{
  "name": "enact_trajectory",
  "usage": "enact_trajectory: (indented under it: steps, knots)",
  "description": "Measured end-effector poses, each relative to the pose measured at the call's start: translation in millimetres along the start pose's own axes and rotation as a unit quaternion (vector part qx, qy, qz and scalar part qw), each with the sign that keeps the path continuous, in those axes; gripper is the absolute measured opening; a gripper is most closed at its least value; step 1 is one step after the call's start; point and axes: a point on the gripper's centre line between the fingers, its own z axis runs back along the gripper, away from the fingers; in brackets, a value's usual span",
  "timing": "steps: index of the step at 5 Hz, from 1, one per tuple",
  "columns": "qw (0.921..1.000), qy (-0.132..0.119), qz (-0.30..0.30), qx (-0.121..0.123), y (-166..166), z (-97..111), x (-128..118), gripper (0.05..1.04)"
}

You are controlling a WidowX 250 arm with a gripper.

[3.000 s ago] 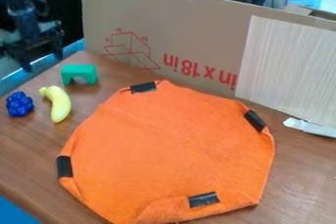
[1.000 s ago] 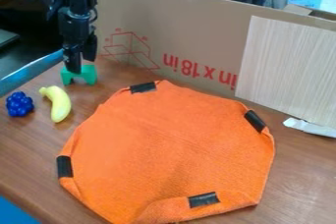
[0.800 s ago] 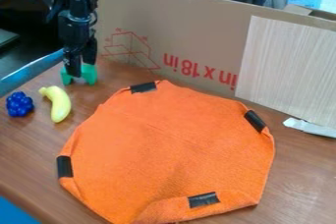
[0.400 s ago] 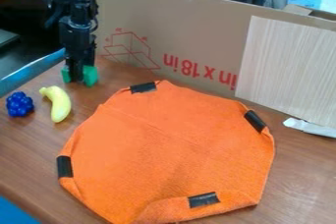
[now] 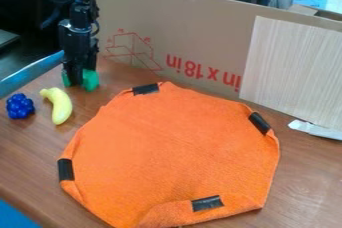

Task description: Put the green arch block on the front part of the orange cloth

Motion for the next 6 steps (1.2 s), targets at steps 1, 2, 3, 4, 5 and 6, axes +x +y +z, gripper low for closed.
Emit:
enact_trajectory:
  steps: [1, 2, 3, 4, 5, 6]
  knots:
    - [0.9945, -0.003, -0.093, -0.049, -3.9, 29.8, -28.6, 0.577]
    - [0.9721, -0.011, -0.216, -0.089, -4.0, 62.3, -69.3, 0.577]
    - [0.9356, -0.024, -0.338, -0.097, 5.0, 72.2, -96.2, 0.577]
    - [0.8845, -0.006, -0.456, -0.100, 20.3, 69.1, -112.7, 0.577]
    - [0.8222, 0.017, -0.554, -0.130, 41.4, 72.9, -134.1, 0.577]
    - [0.7419, 0.028, -0.648, -0.169, 59.8, 83.2, -164.2, 0.577]
